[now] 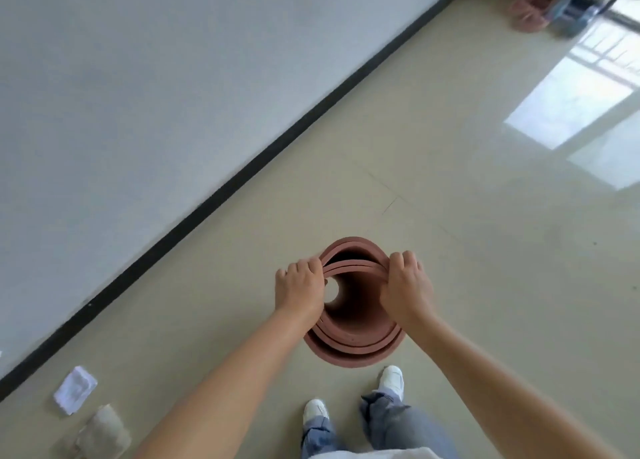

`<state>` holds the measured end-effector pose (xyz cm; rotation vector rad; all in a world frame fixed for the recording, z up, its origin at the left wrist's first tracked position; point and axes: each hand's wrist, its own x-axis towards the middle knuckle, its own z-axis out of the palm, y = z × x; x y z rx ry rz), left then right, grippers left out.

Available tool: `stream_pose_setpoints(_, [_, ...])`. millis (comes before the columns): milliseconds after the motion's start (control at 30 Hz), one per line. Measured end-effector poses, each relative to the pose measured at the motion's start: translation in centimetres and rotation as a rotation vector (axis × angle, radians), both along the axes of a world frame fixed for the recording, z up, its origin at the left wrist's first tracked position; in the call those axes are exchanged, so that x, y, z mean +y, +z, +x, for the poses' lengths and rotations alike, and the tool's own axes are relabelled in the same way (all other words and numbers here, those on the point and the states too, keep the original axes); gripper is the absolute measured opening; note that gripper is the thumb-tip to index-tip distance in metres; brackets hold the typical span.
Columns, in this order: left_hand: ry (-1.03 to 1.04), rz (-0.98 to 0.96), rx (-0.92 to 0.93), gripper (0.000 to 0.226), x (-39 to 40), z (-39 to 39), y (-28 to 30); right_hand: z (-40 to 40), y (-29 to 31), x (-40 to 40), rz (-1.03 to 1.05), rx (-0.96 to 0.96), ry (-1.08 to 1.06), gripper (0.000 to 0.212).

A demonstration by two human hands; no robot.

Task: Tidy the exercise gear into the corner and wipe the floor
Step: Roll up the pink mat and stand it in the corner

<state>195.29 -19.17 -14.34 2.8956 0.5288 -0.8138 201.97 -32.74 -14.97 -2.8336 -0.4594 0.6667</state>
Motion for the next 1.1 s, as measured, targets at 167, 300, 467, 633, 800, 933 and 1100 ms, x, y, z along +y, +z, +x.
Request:
stream_pose_setpoints(167, [-0.228, 0.047, -0.060, 0.037, -5.6, 13.6, 4.0, 10.5, 4.1, -6.7, 0.034, -0.056, -0.188, 0.030])
stream_pose_setpoints(300, [-0.342, 0.085, -0.059, 0.039, -11.4, 25.4, 6.3, 20.6, 6.0, -12.9, 0.054, -0.096, -0.278, 0.030])
stream_pose_setpoints(467, [-0.374, 0.098, -0.007, 0.040, -19.2, 40.5, 7.5, 34.6, 7.0, -21.1, 0.082, -0.070, -0.290, 0.030])
stream_pose_setpoints(633, [-0.370, 0.083, -0.005, 0.039, -25.7, 53.9, 8.9, 47.8, 8.7, -27.6, 0.086, -0.069, -0.281, 0.030])
stream_pose_setpoints(800, [-0.377, 0.102, -0.032, 0.038, -30.3, 68.3, 9.9, 62.0, 10.1, -31.9, 0.076, -0.085, -0.286, 0.032])
stream_pose_setpoints(933, [-0.381, 0.096, -0.052, 0.038, -33.6, 80.9, 9.6, 74.7, 10.1, -35.5, 0.046, -0.069, -0.263, 0.033])
stream_pose_setpoints(1100, [-0.361, 0.063, -0.025, 0.037, -37.7, 95.8, 10.6, 89.8, 10.8, -39.5, 0.030, -0.066, -0.229, 0.033])
